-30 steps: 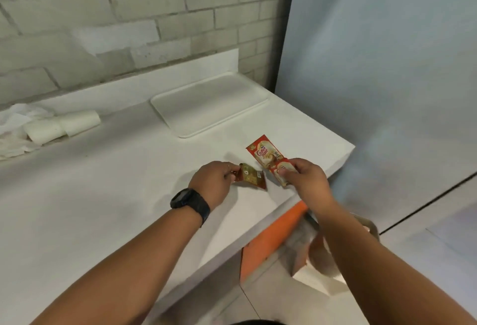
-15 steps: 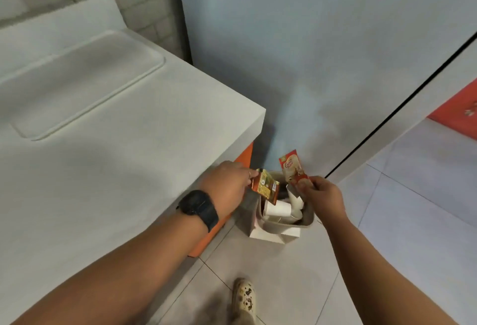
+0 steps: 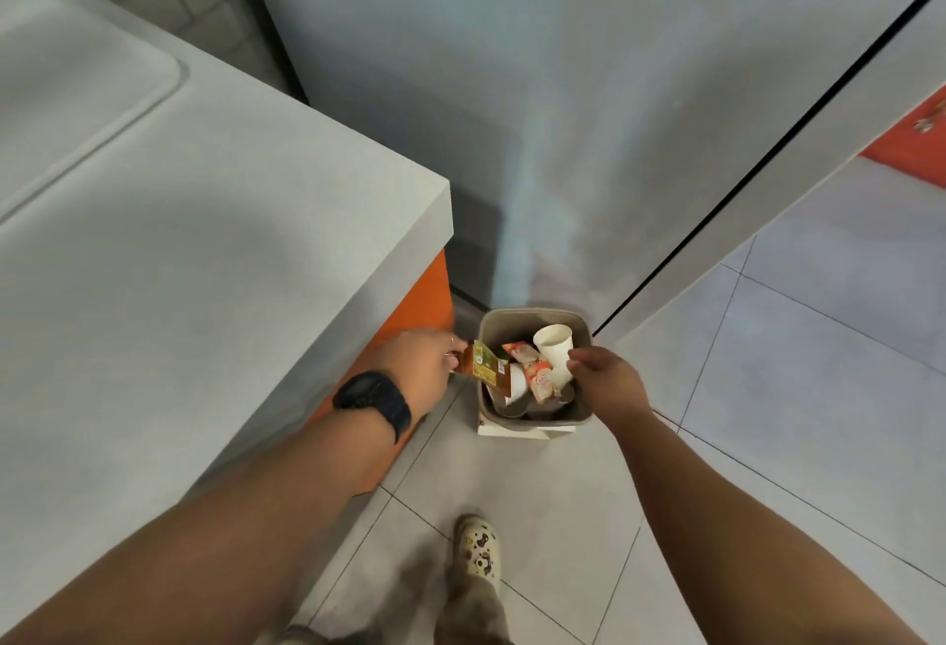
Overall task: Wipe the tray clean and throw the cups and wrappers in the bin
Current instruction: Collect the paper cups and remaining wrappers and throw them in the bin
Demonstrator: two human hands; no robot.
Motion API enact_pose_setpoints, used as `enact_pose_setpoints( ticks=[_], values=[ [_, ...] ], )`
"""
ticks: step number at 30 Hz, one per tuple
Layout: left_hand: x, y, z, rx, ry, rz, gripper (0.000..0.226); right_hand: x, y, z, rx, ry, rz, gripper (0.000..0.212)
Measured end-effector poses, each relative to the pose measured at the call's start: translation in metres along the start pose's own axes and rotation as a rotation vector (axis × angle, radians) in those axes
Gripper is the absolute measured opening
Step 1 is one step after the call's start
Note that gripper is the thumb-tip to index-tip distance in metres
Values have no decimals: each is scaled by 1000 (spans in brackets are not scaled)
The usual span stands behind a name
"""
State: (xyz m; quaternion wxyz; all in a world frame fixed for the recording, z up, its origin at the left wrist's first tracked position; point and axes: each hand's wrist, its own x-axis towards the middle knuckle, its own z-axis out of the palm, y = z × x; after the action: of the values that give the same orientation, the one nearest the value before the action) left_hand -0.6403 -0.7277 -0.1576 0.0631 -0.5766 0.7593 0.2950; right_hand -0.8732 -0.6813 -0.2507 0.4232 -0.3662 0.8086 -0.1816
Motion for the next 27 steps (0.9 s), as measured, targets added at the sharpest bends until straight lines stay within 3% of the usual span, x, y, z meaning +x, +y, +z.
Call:
enact_pose_setpoints(
  ticks=[4,15,21,27],
  values=[
    [29,3,13,-65,-52,-50,32,-3,16,1,-13,-28,4,26],
    [65,15,31,-252,7,-133,41,-2,20,-5,-1,-17,-42,23],
    [43,-11,19,-297,6,-206,40,-7,-4,3,-39,-64,-84,26],
    [18,-16,2,-294,27,-155,41,-17,-53,9,17,-68,-169,23]
  ],
)
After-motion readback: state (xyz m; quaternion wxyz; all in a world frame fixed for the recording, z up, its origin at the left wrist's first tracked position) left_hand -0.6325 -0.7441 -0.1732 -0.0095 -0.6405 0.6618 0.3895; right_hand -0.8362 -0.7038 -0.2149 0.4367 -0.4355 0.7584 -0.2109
